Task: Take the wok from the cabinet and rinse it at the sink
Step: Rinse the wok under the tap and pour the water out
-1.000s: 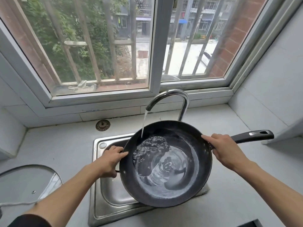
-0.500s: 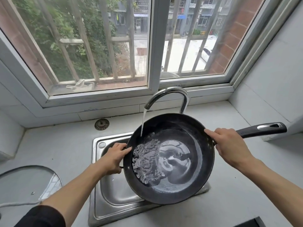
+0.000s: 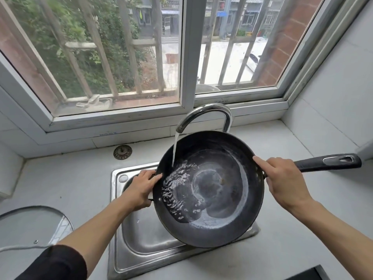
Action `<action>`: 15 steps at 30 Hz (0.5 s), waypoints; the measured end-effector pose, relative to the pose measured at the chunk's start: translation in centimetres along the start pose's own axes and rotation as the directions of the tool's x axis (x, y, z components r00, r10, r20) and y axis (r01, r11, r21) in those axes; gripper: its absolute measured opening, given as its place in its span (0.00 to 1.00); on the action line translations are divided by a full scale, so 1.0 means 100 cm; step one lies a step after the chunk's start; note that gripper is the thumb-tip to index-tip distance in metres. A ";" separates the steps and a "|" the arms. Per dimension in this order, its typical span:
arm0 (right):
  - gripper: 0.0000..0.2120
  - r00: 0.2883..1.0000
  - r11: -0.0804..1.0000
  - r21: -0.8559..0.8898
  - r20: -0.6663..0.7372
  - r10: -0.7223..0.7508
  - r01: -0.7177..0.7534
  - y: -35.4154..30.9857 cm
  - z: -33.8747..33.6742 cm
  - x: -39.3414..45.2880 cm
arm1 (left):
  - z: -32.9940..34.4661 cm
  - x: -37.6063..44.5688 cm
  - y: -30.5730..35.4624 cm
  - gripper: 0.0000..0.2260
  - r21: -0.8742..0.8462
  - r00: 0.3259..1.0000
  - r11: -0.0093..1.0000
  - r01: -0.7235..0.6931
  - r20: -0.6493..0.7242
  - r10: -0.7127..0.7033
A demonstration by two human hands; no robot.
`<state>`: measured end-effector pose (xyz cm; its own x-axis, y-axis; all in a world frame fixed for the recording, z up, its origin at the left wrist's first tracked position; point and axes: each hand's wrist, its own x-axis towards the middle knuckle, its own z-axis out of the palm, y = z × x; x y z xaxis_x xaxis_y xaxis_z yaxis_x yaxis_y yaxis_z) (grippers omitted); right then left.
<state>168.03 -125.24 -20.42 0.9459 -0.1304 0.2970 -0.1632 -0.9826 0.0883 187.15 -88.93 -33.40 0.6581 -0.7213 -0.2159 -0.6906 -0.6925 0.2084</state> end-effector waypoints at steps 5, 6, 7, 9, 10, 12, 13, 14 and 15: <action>0.30 0.998 0.999 0.022 -0.048 0.036 -0.035 -0.003 0.013 -0.008 | 0.000 0.005 -0.003 0.44 -0.007 0.998 1.000 0.006 -0.070 -0.007; 0.30 0.997 0.999 0.028 -0.061 0.045 -0.043 -0.004 0.016 -0.010 | -0.001 0.006 -0.004 0.44 -0.001 0.997 1.000 0.009 -0.081 -0.009; 0.30 0.996 0.998 0.036 -0.074 0.056 -0.054 -0.005 0.019 -0.011 | -0.002 0.007 -0.005 0.43 0.008 0.995 1.000 0.010 -0.095 -0.009; 0.31 0.991 0.995 0.053 -0.100 0.084 -0.079 -0.007 0.023 -0.013 | -0.004 0.010 -0.006 0.42 0.021 0.992 1.000 0.011 -0.123 -0.008; 0.31 0.989 0.994 0.059 -0.110 0.097 -0.091 -0.009 0.026 -0.015 | -0.005 0.012 -0.007 0.42 0.021 0.991 1.000 0.011 -0.136 -0.008; 0.30 0.985 0.992 0.067 -0.124 0.117 -0.110 -0.011 0.030 -0.017 | -0.005 0.014 -0.006 0.42 0.023 0.987 1.000 0.012 -0.160 -0.009; 0.30 0.984 0.991 0.072 -0.128 0.125 -0.116 -0.012 0.032 -0.017 | -0.006 0.014 -0.006 0.42 0.030 0.986 0.999 0.017 -0.167 -0.011; 0.30 0.983 0.989 0.079 -0.131 0.131 -0.122 -0.012 0.034 -0.017 | -0.005 0.015 -0.006 0.42 0.039 0.985 0.999 0.021 -0.173 -0.014; 0.30 0.982 0.988 0.084 -0.134 0.137 -0.126 -0.012 0.036 -0.017 | -0.005 0.016 -0.006 0.43 0.047 0.984 0.999 0.025 -0.178 -0.016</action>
<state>167.66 -124.27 -24.45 0.8686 -0.2446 0.4310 -0.2571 -0.9659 -0.0301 188.74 -89.64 -33.39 0.7123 -0.7004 -0.0458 -0.6872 -0.7092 0.1576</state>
